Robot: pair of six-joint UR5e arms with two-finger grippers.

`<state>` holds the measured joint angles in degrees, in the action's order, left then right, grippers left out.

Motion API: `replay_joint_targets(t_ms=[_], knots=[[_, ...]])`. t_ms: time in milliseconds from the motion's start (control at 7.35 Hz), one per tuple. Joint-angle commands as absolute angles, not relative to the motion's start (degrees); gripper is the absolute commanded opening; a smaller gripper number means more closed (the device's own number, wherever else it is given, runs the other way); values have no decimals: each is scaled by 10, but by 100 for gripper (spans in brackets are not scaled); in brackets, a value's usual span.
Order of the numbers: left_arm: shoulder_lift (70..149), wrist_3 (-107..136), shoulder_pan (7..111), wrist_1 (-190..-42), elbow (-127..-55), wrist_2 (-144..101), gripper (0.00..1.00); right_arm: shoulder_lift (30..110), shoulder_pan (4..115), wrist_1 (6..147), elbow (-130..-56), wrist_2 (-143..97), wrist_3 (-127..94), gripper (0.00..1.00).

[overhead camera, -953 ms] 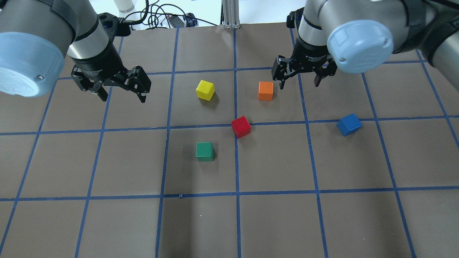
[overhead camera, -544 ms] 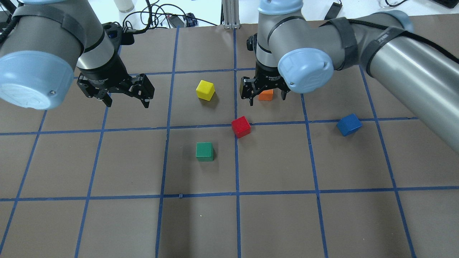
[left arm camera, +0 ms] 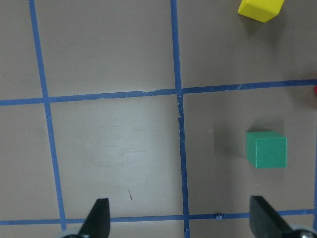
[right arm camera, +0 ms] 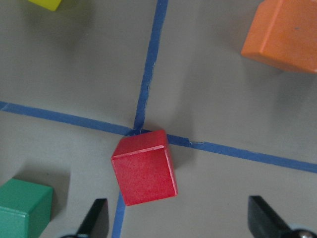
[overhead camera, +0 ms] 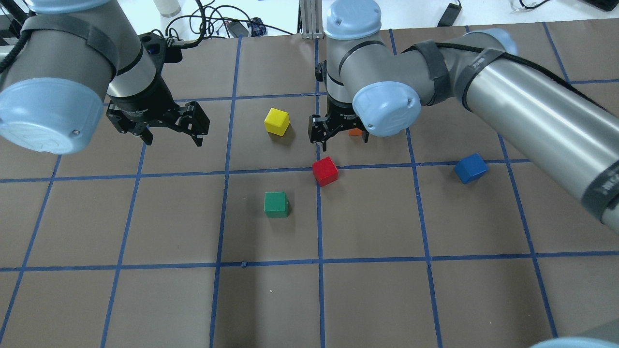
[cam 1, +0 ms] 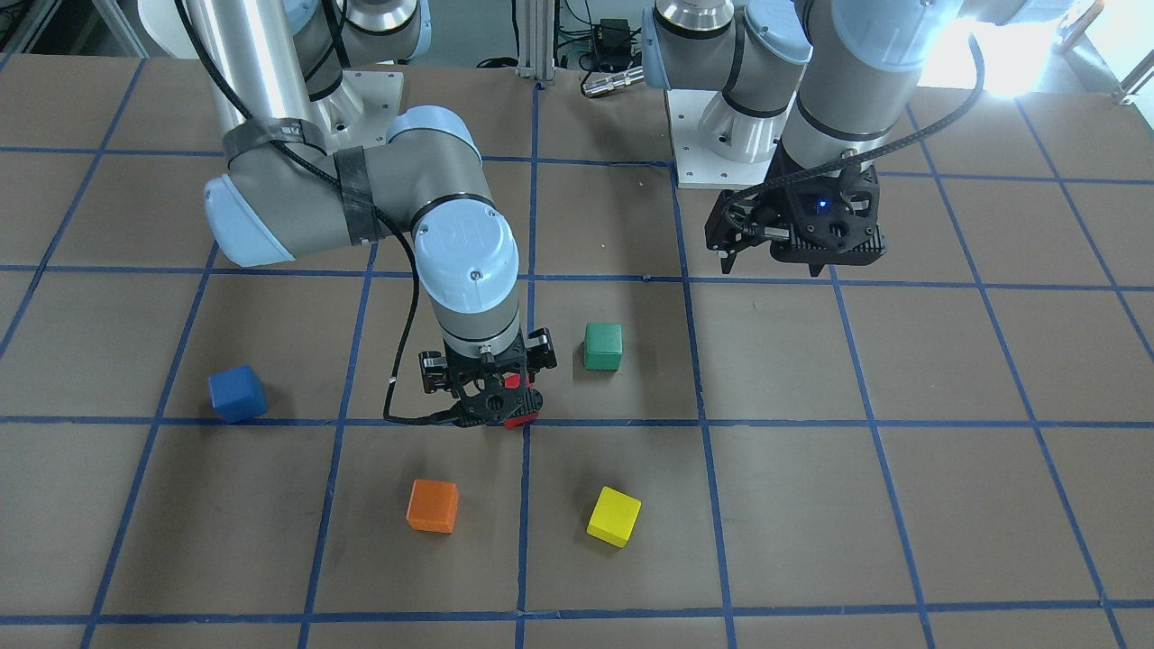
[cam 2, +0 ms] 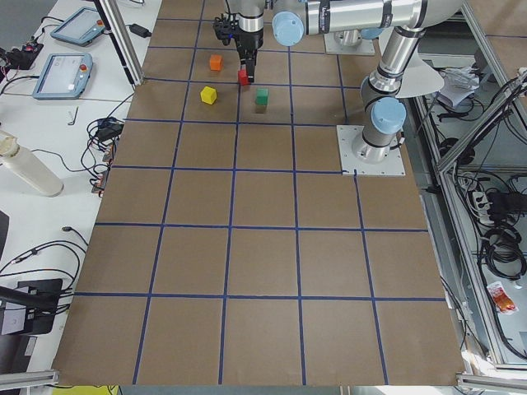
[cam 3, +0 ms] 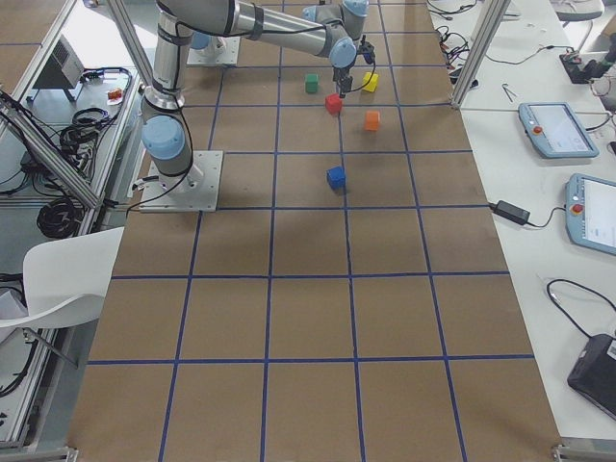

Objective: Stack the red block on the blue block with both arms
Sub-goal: 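Move the right gripper over the red cube and lower it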

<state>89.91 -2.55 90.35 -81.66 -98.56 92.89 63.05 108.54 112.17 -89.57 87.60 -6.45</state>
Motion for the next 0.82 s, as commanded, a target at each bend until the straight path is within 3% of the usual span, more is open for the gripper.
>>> replay_joint_targets(t_ms=[0, 680], knots=[[899, -26, 904, -817, -987, 932, 100, 612, 1088, 1144, -903, 851, -76, 100], [896, -27, 904, -819, -986, 929, 100, 591, 1097, 1185, -940, 852, -76, 100]])
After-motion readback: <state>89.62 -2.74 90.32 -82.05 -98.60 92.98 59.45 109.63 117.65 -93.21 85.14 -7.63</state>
